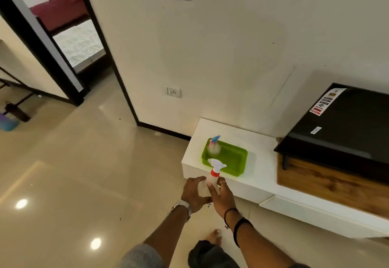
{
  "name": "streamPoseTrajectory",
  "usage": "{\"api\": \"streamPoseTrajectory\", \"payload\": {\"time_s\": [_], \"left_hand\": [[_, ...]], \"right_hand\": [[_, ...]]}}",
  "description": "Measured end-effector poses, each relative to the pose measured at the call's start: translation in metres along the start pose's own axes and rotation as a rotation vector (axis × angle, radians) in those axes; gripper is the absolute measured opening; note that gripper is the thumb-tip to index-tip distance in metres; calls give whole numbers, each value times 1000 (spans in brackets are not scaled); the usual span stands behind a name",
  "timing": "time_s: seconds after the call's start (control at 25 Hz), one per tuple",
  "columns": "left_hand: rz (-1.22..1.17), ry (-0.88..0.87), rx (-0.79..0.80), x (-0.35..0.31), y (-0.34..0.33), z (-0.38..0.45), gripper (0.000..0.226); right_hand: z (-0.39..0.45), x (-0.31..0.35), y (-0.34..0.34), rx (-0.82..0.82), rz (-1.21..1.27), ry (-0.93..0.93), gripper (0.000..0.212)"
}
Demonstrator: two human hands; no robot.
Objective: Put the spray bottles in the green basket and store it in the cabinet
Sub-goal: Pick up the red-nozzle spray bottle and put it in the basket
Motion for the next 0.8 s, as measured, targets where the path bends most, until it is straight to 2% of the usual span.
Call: {"api": "streamPoseTrajectory", "payload": {"time_s": [0.2,0.48,0.64,0.8], "left_hand": [[29,14,66,-1,-19,76,87],[87,-37,176,-20,-56,156,85],[59,-60,164,-29,-73,205,84],[46,-99,93,-22,-92,260,84]], "right_hand": [[70,-3,19,-28,38,-43,47],[145,-13,58,-63,-32,-124,43],[190,-12,79,-124,-37,-139,39],[241,-9,90,-214,-21,-63,38]]}}
Point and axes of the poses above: each hand's wrist, its own z-axis towards the middle knuckle, its own y-axis out of the back of the hand, x = y × z, the point moved 8 cm from there along z, towards the middle knuckle, and after that the axes turned 11 degrees about -y, right-handed, at the moved point
